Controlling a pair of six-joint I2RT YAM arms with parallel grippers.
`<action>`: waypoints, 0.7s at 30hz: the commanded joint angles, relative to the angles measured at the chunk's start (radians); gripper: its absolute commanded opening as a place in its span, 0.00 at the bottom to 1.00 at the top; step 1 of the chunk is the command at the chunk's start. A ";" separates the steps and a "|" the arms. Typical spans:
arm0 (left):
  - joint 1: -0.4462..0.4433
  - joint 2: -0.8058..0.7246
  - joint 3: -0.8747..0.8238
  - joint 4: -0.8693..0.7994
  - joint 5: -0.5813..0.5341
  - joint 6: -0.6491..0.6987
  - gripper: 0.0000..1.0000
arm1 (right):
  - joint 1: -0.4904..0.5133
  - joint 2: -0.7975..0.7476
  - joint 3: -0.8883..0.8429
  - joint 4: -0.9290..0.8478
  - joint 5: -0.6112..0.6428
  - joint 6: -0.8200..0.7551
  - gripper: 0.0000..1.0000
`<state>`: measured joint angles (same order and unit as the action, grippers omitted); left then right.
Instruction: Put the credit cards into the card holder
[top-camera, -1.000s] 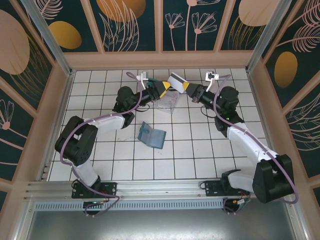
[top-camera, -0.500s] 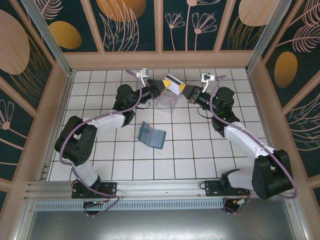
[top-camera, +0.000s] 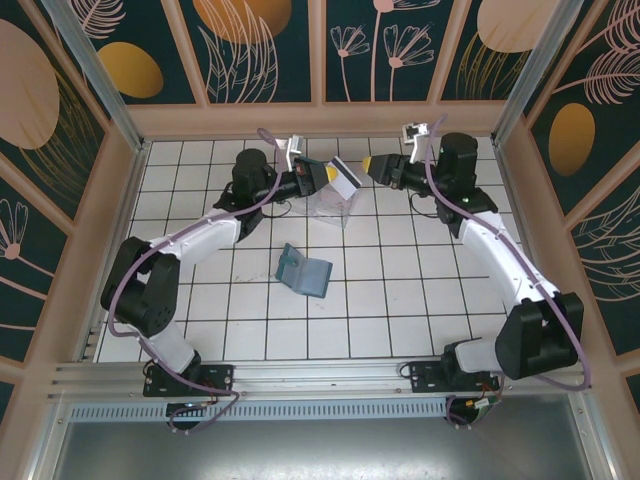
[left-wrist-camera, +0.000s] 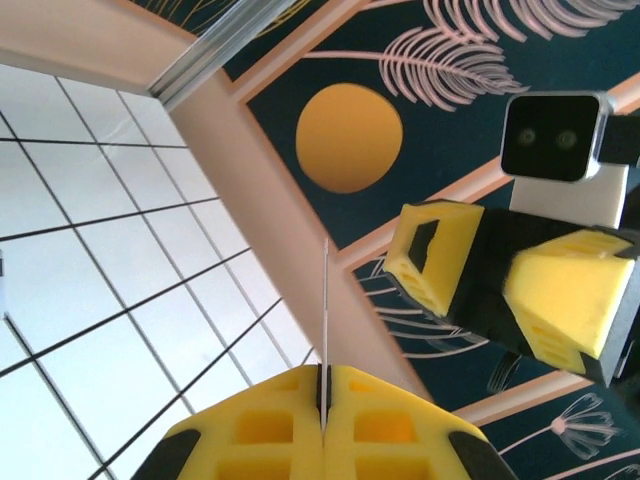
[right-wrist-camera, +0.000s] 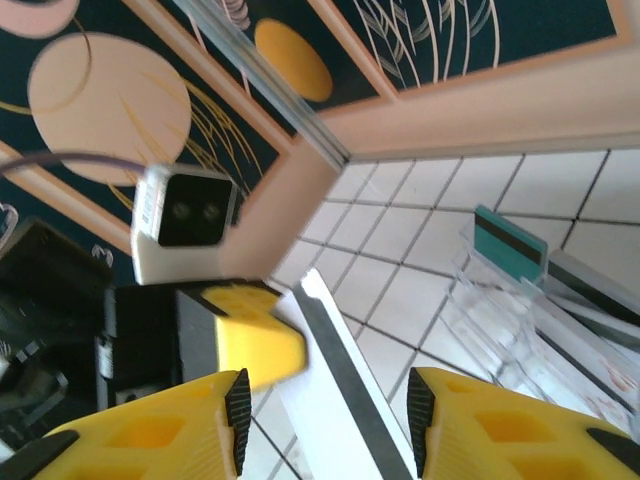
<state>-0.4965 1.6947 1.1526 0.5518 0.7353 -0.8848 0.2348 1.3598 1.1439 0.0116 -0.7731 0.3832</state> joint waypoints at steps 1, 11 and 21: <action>0.008 -0.017 0.070 -0.206 0.084 0.185 0.00 | -0.010 0.043 0.050 -0.200 -0.097 -0.118 0.48; 0.008 0.073 0.210 -0.405 0.178 0.318 0.00 | -0.011 0.085 0.047 -0.257 -0.221 -0.167 0.49; 0.007 0.076 0.242 -0.527 0.220 0.411 0.00 | -0.004 0.149 0.060 -0.251 -0.314 -0.168 0.48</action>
<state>-0.4946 1.7737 1.3678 0.0708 0.9203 -0.5259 0.2283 1.4937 1.1717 -0.2367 -1.0206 0.2363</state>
